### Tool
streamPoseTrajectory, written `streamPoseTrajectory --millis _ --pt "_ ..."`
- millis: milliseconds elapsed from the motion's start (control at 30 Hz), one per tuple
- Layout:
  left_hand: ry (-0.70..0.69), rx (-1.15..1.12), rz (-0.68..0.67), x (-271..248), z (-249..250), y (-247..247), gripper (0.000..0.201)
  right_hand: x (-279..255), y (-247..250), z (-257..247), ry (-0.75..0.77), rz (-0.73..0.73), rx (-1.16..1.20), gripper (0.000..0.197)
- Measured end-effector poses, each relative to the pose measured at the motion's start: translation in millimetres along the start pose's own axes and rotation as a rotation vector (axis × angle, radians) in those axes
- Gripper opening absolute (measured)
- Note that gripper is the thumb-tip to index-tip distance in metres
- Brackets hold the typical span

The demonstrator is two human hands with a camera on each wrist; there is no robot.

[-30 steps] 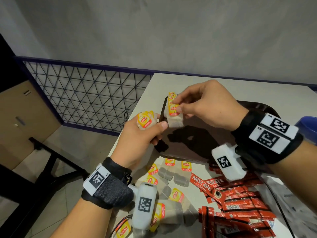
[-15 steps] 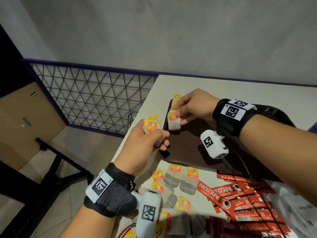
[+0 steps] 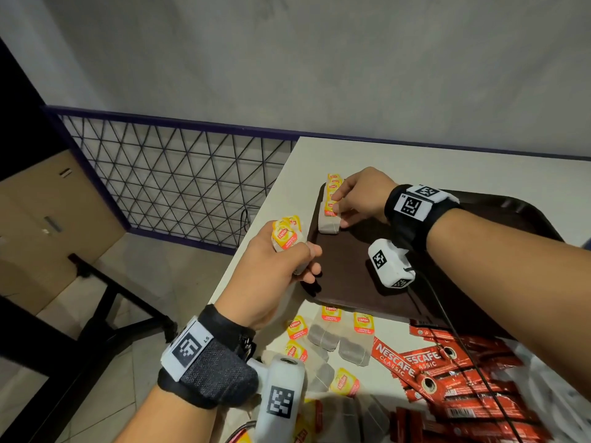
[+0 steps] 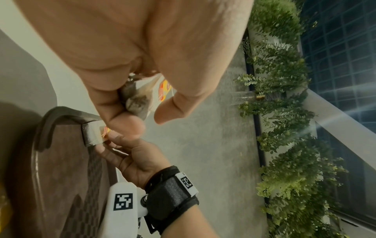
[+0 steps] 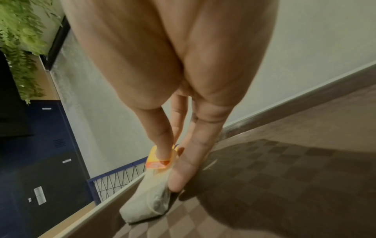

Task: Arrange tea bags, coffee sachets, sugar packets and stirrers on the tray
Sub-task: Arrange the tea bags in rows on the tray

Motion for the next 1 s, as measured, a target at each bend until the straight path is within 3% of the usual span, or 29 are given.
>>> streamPoseTrajectory --millis 167,333,567,800,1000 --pt "0.004 0.031 0.008 -1 2 4 0.016 2 9 -1 0.049 0.067 -0.064 0.018" --pt "0.009 0.054 0.002 -2 3 2 0.015 -2 8 6 0.039 0.039 -0.089 0.015" --pt "0.01 0.002 0.004 -3 4 1 0.027 -7 -2 7 0.051 0.0 -0.073 0.021" --pt "0.05 -0.021 0.027 -1 1 4 0.044 -10 9 3 0.035 0.041 -0.124 0.01" --pt "0.069 -0.019 -0.005 -4 -3 -1 0.049 -55 15 -21 0.135 0.035 -0.092 0.011"
Point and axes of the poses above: each hand's wrist, its own x-axis towards the middle knuckle, its own y-axis out of the back of the hand, z = x × y, the point moved 9 cm from there along x, towards the middle knuckle, and after that the axes turned 3 degrees about -x, right-handed, at the moved point
